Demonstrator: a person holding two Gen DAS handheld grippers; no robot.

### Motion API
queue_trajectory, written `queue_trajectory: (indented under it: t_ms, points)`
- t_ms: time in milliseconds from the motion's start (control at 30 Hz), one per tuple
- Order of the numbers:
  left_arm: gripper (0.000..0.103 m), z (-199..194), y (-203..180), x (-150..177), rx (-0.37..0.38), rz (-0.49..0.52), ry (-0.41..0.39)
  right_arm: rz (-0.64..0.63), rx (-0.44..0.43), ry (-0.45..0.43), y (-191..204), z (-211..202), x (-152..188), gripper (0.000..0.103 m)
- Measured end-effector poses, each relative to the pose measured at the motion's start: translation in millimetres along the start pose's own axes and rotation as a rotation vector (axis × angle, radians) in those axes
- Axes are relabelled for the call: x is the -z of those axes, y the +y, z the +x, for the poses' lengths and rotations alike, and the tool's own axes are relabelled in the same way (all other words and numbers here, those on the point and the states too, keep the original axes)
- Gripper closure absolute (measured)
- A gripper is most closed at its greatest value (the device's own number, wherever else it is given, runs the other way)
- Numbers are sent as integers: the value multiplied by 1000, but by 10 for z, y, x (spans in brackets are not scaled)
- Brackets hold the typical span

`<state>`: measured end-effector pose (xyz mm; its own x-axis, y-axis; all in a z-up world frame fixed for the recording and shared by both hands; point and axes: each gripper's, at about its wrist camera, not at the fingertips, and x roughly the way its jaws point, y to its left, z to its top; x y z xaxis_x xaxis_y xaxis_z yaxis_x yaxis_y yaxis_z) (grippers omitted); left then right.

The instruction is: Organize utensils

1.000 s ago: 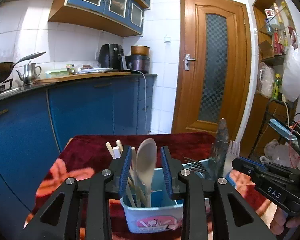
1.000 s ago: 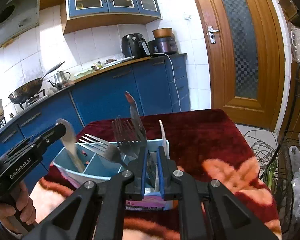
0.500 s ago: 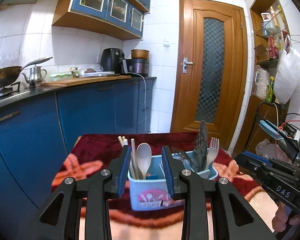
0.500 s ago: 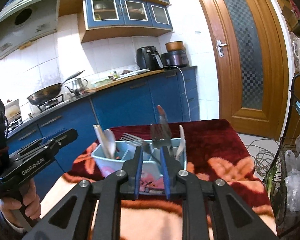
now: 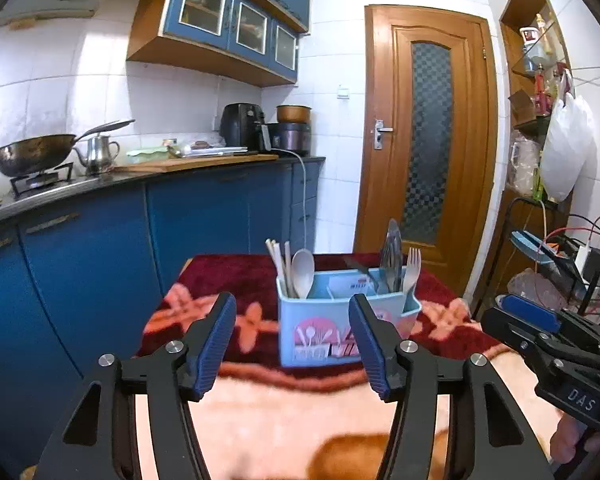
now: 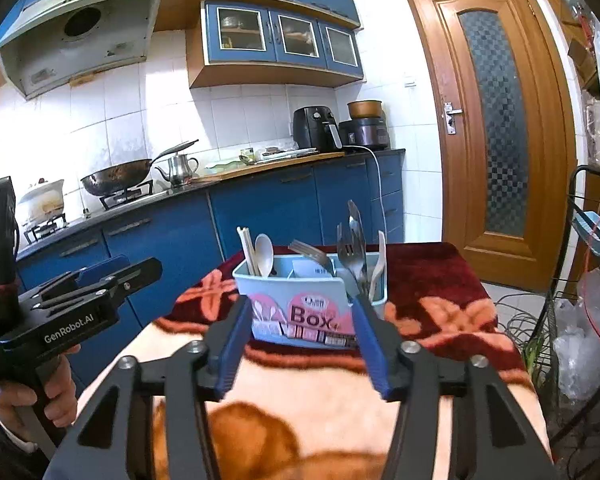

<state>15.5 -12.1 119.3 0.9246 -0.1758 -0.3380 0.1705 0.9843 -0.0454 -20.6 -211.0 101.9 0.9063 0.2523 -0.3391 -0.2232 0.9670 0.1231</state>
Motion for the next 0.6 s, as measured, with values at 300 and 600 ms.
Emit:
queue_trajectory:
  t_ms: [300,600]
  points:
    - [27,-114,27,409,-82,15,8,21,29,-4,-30,-133,339,25]
    - [26,-5,40,813,-119,25,54,-7,74,-4,-63,-89,752,12]
